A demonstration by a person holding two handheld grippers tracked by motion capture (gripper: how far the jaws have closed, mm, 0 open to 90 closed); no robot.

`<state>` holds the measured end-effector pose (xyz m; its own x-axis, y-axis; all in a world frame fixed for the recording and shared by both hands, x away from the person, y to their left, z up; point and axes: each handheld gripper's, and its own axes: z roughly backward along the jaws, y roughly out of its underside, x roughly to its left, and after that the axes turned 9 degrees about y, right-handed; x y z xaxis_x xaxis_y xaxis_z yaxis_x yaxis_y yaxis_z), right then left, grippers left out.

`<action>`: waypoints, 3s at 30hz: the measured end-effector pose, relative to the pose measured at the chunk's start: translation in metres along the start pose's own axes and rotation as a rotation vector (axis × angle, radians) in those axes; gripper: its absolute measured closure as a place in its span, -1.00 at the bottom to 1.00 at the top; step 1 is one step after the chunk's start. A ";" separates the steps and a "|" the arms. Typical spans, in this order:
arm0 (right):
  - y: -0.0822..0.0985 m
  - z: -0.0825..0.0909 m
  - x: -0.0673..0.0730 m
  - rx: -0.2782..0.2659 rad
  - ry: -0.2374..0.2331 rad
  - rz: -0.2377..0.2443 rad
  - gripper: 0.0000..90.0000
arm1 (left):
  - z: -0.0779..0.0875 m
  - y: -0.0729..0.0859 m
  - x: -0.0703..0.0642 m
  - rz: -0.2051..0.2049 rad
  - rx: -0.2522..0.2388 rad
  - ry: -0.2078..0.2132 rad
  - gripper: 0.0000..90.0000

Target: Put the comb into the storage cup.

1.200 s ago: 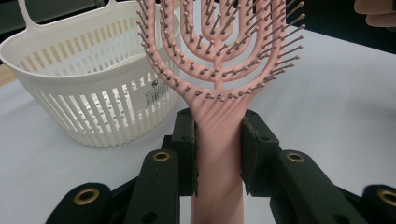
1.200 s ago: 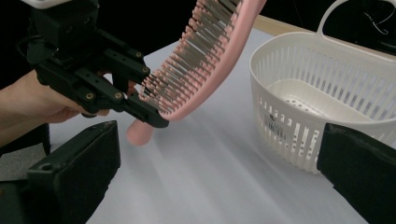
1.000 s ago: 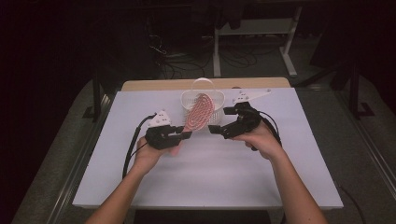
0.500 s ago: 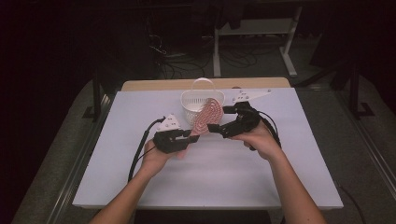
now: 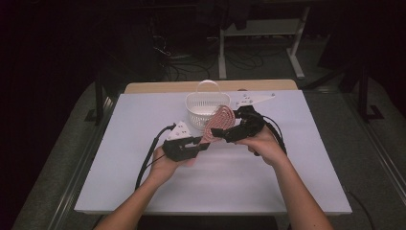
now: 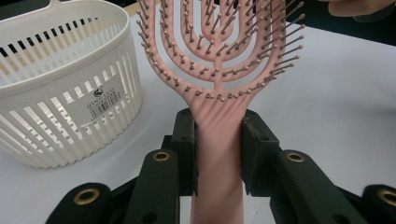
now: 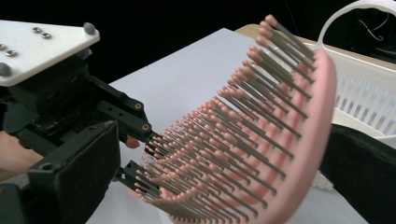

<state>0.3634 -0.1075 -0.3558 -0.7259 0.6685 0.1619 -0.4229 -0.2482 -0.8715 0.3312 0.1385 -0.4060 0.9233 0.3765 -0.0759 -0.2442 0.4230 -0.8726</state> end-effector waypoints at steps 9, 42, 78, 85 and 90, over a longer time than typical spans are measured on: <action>0.003 -0.002 0.000 0.006 0.014 -0.025 -0.75 | -0.001 0.001 -0.001 -0.003 -0.001 -0.014 0.57; 0.003 0.001 -0.005 -0.006 0.007 -0.106 -0.18 | -0.005 0.004 -0.003 -0.023 0.011 -0.042 0.57; 0.000 0.002 0.002 -0.029 -0.031 -0.134 0.39 | -0.010 0.006 -0.002 -0.048 0.028 -0.049 0.57; -0.001 0.003 0.002 -0.038 -0.036 -0.131 0.39 | -0.009 0.006 0.000 -0.035 0.020 -0.039 0.53; -0.001 0.005 0.000 -0.042 -0.020 -0.131 0.40 | -0.006 0.005 0.002 -0.024 0.010 -0.036 0.35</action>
<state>0.3611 -0.1115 -0.3528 -0.6768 0.6789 0.2847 -0.4922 -0.1297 -0.8607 0.3338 0.1364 -0.4135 0.9178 0.3952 -0.0377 -0.2252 0.4401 -0.8692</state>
